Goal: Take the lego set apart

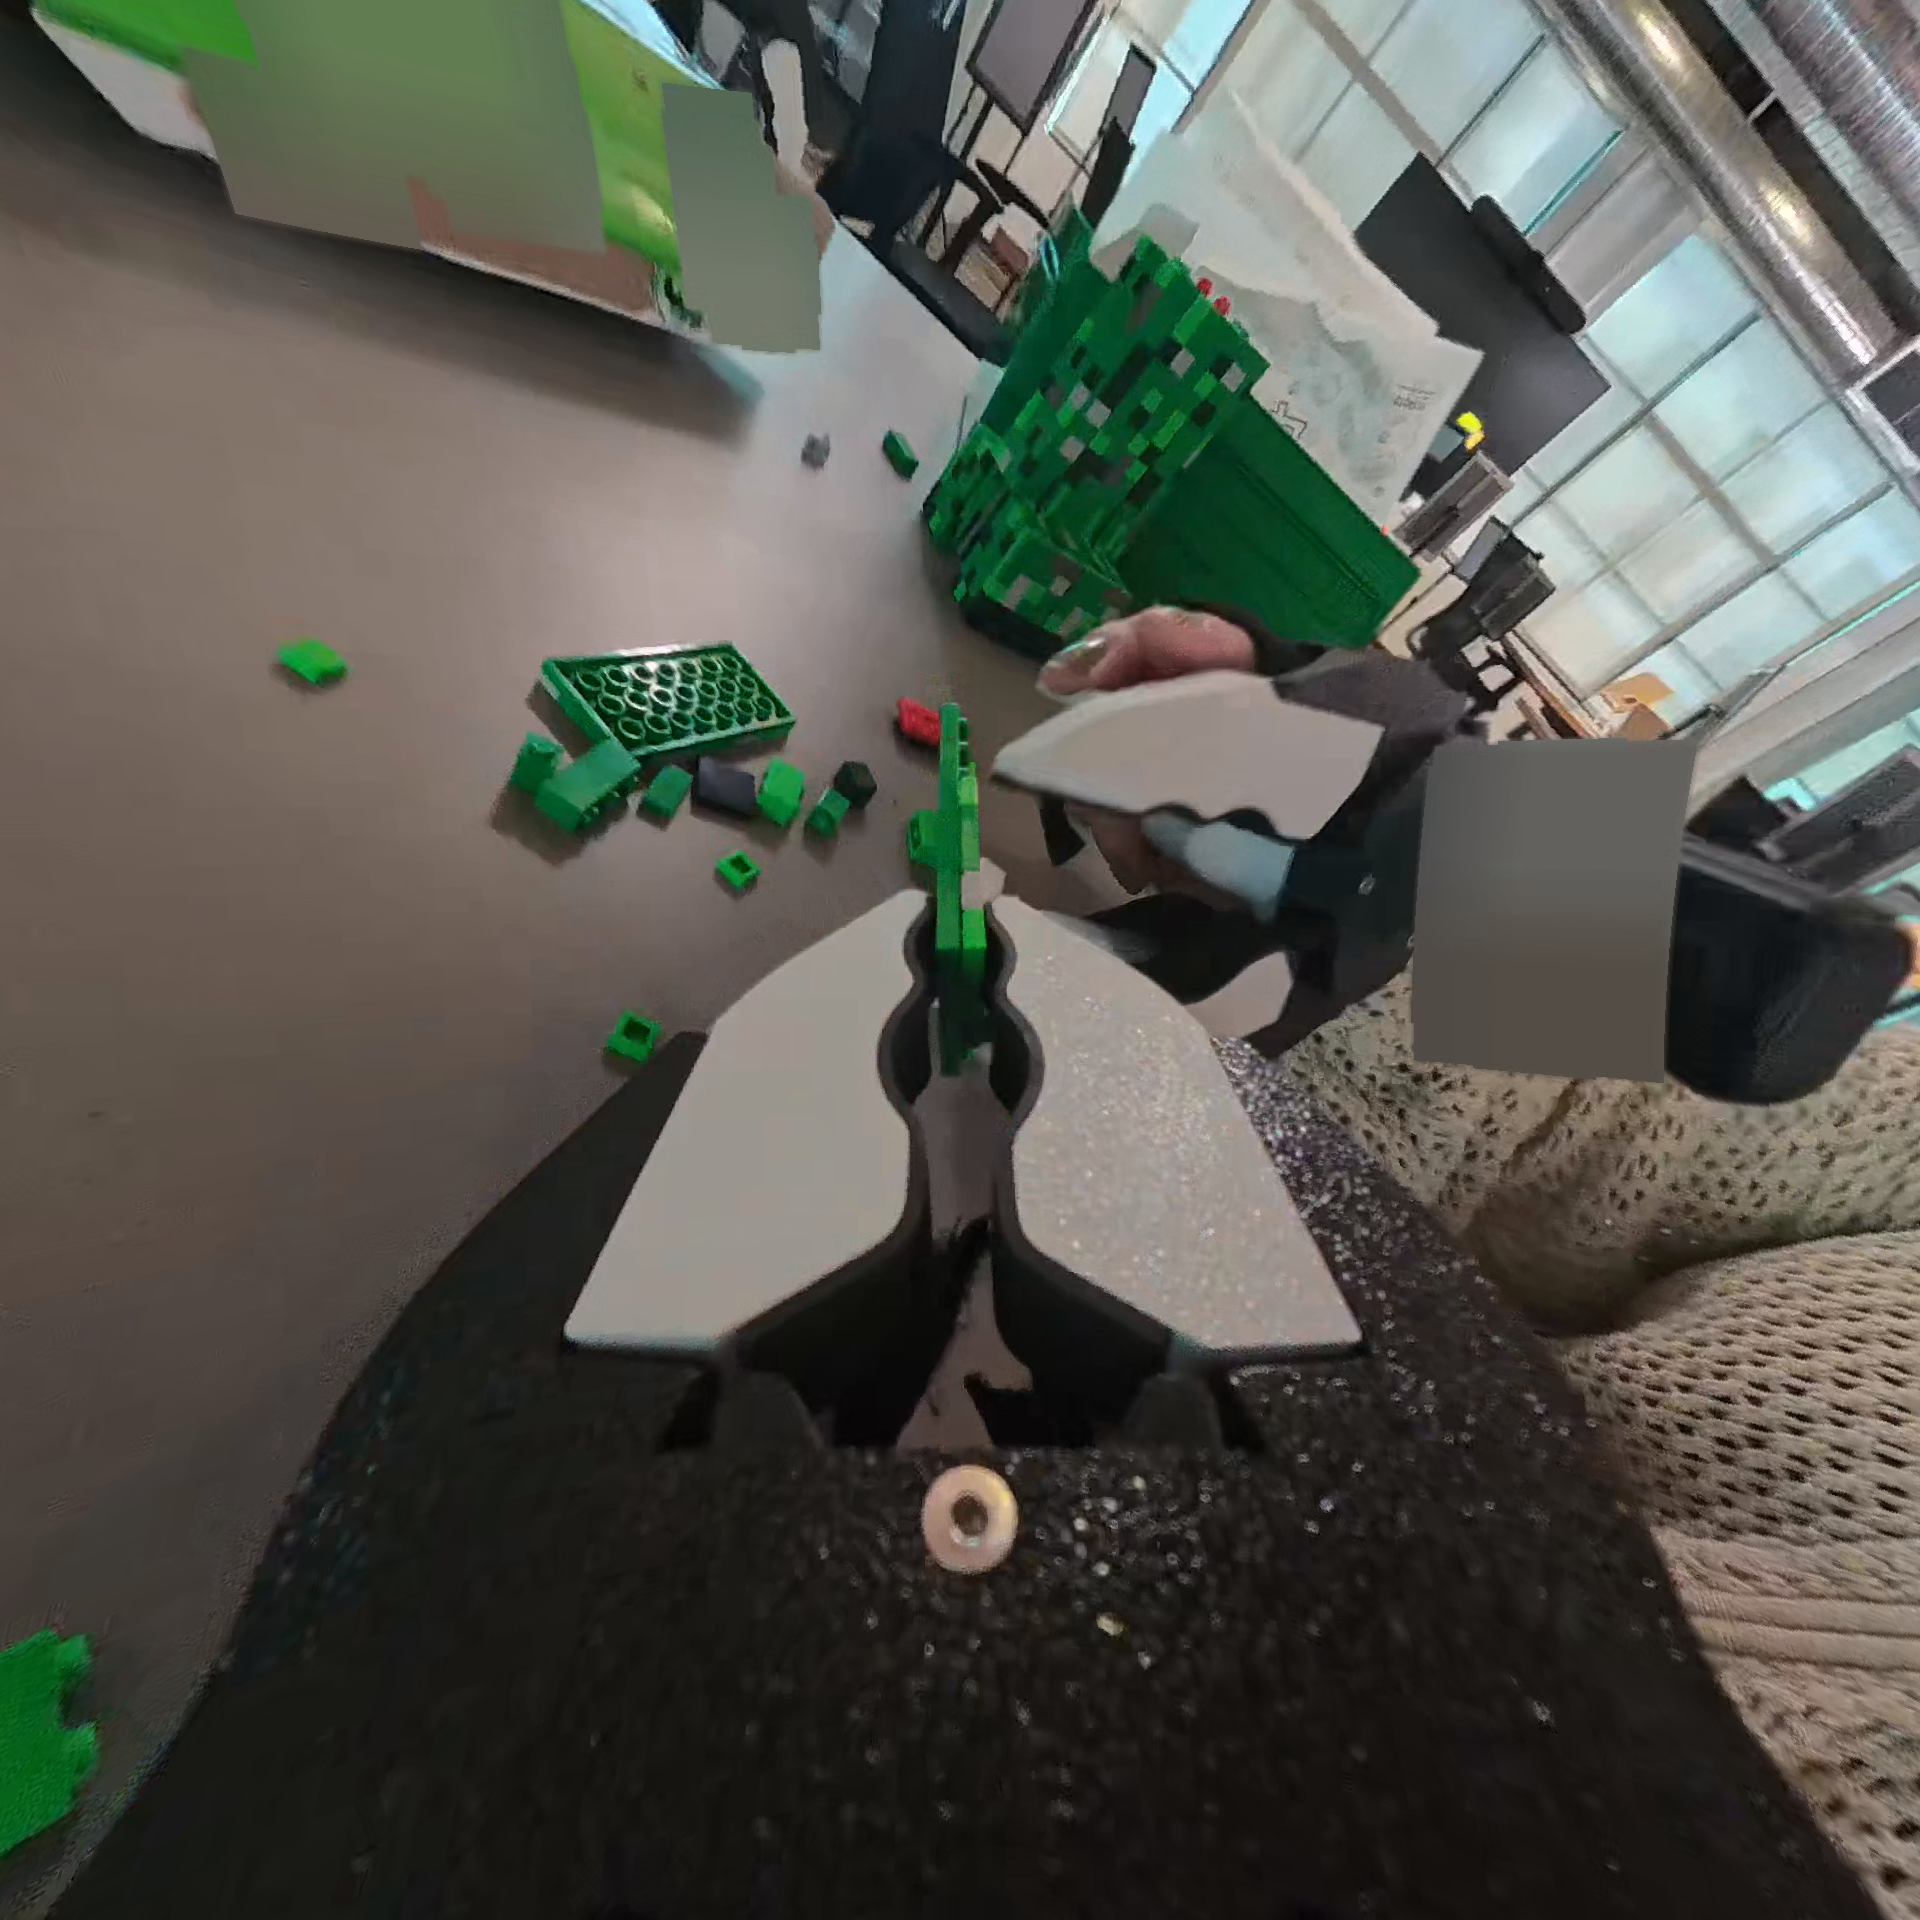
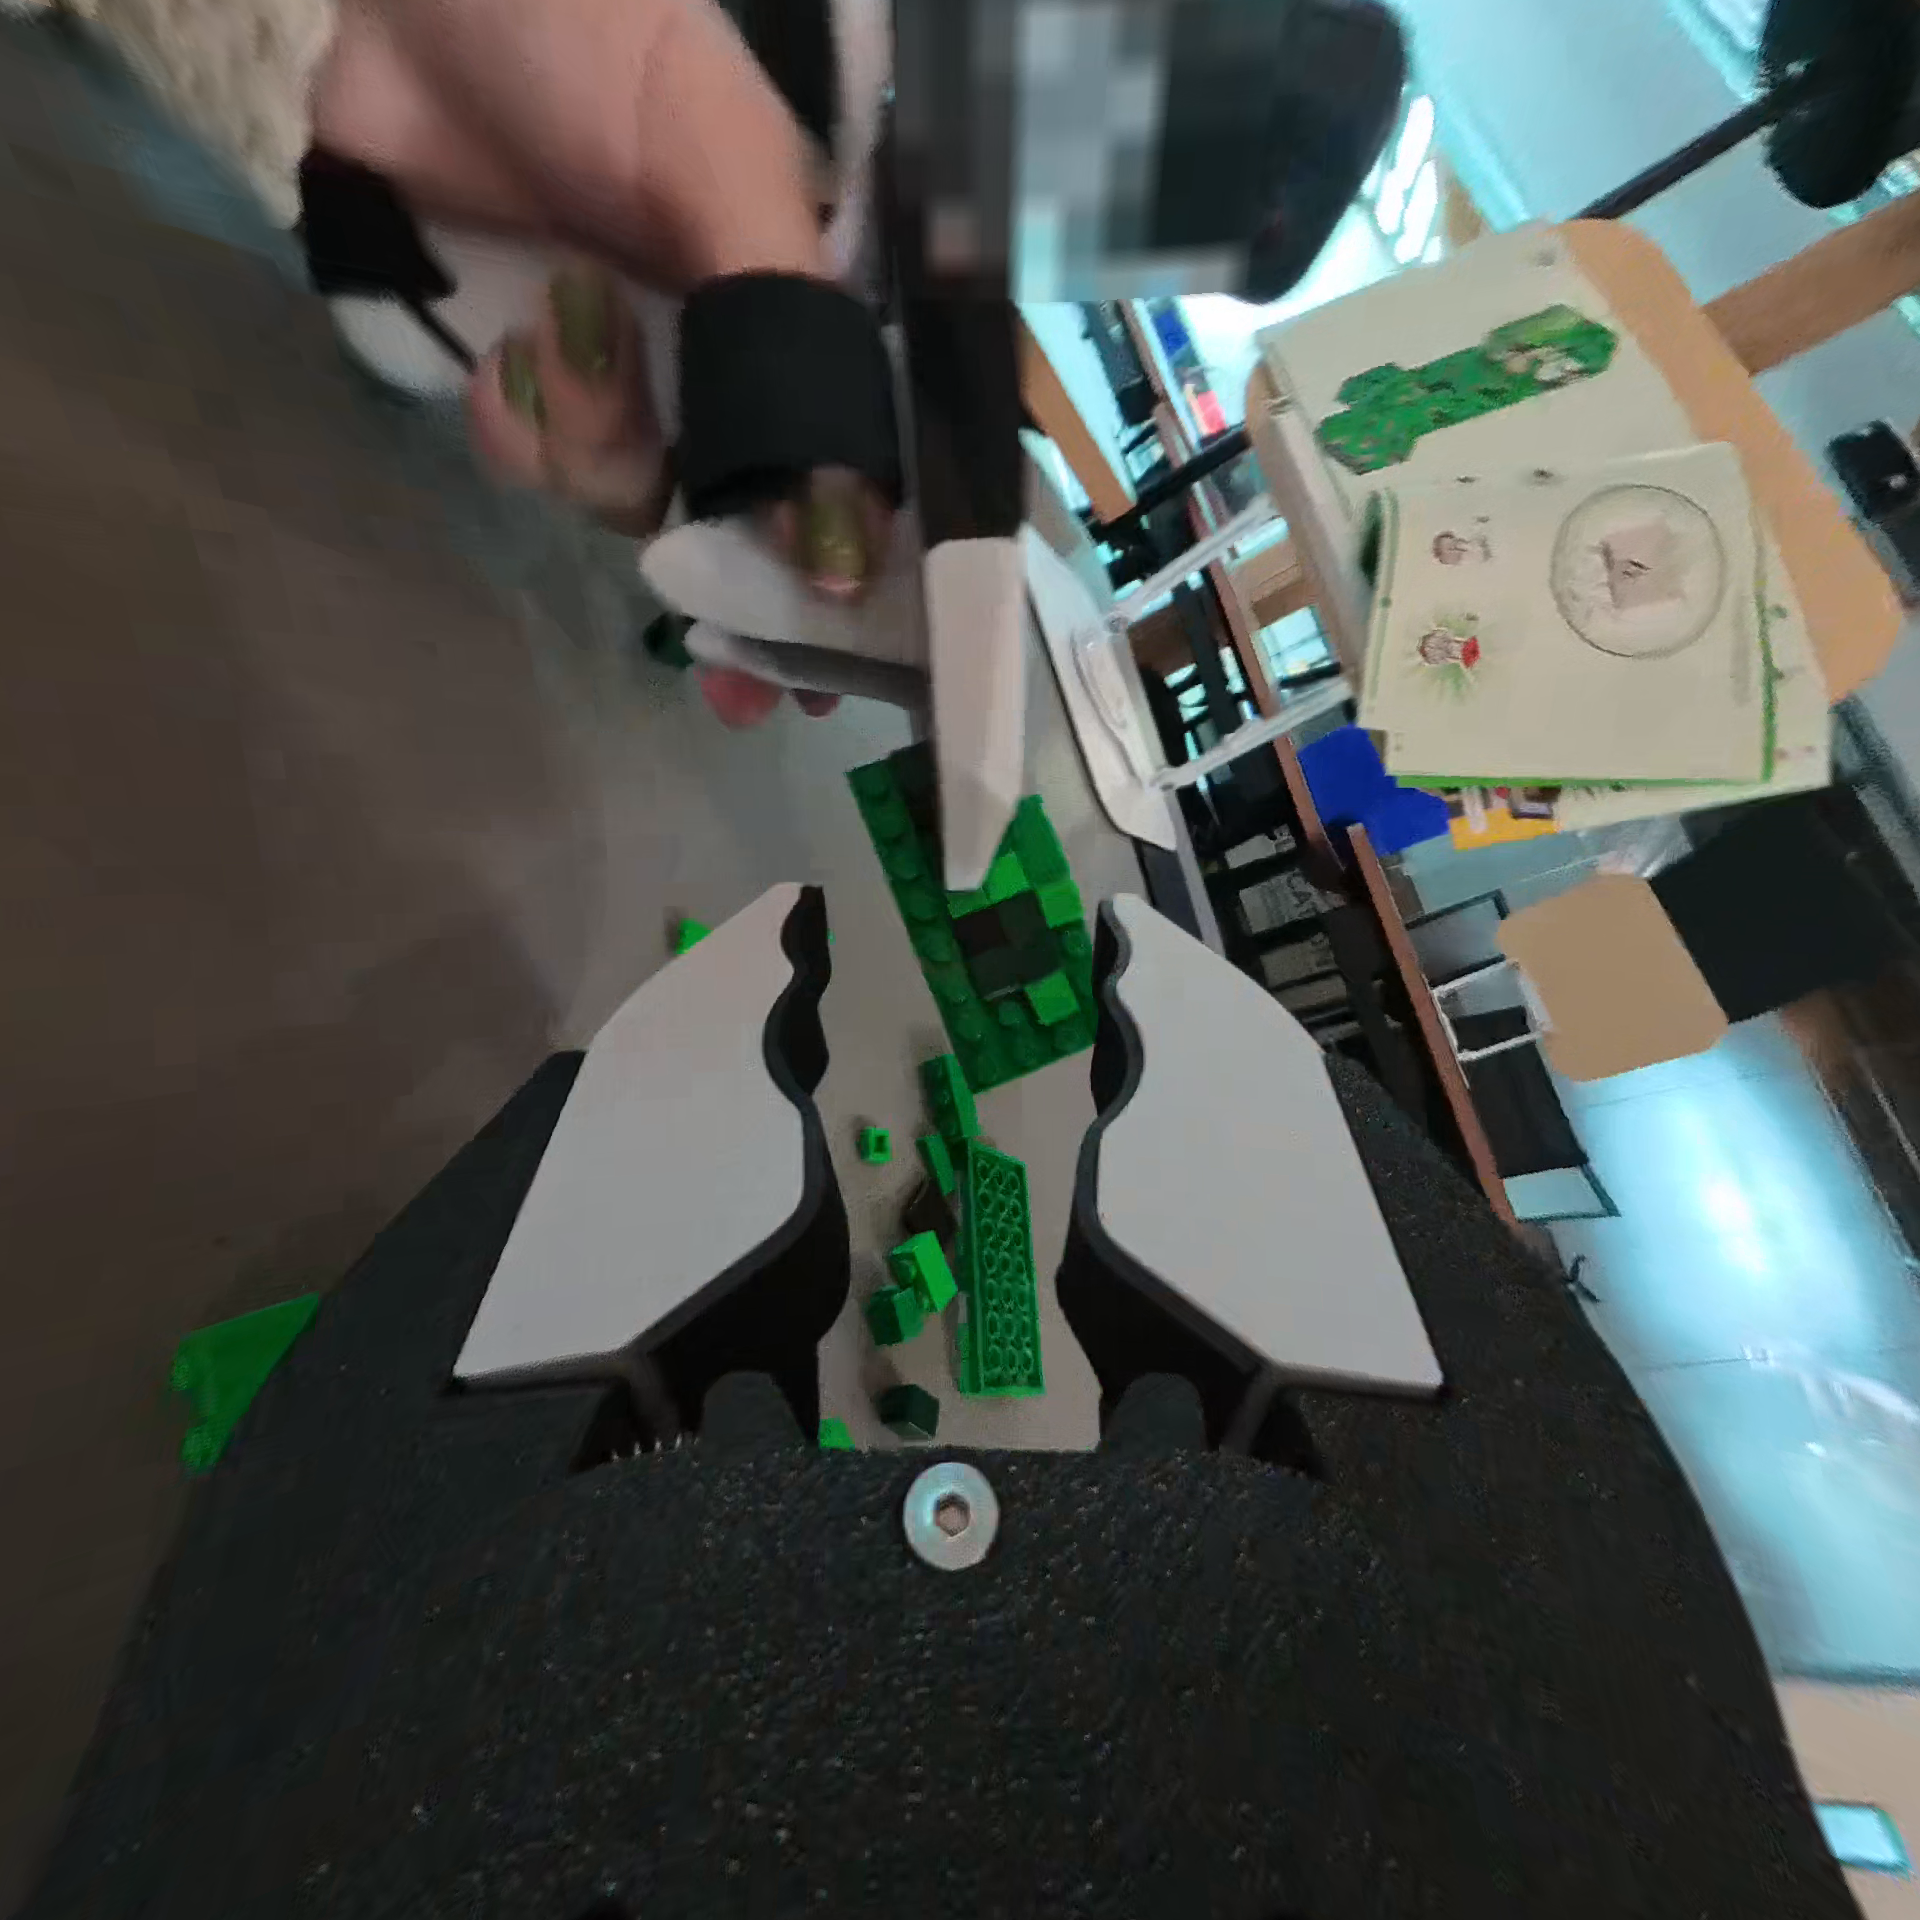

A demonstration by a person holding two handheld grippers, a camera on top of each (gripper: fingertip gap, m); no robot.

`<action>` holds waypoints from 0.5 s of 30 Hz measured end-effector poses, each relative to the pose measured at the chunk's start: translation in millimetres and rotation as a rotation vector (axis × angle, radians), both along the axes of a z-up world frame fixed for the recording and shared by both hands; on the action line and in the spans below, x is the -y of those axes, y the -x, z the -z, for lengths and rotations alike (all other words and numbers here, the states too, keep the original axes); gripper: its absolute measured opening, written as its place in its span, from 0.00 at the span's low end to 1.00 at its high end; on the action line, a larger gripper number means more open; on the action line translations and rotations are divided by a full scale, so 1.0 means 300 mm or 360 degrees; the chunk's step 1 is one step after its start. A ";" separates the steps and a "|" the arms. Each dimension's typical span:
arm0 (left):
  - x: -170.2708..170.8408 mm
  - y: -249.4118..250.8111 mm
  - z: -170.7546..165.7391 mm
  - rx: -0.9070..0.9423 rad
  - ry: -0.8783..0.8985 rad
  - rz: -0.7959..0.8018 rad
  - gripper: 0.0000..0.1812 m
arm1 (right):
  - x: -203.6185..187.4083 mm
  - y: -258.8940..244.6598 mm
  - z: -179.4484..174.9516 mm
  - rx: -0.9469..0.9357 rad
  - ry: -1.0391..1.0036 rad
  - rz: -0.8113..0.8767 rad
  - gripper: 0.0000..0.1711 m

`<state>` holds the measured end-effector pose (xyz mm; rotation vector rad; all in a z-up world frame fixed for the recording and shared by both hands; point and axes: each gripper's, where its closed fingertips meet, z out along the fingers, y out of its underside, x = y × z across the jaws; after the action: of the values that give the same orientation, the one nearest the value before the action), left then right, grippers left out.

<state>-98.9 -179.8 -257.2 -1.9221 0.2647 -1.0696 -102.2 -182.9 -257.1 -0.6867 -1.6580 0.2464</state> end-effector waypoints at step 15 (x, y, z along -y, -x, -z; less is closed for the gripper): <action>0.007 -0.006 0.064 -0.0300 0.0012 0.0036 0.03 | -0.002 0.003 0.059 0.0164 -0.0055 0.0060 0.24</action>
<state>-97.1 -182.0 -276.4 -2.0334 0.3891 -0.9053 -103.0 -182.3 -274.7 -0.7137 -1.7418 0.1570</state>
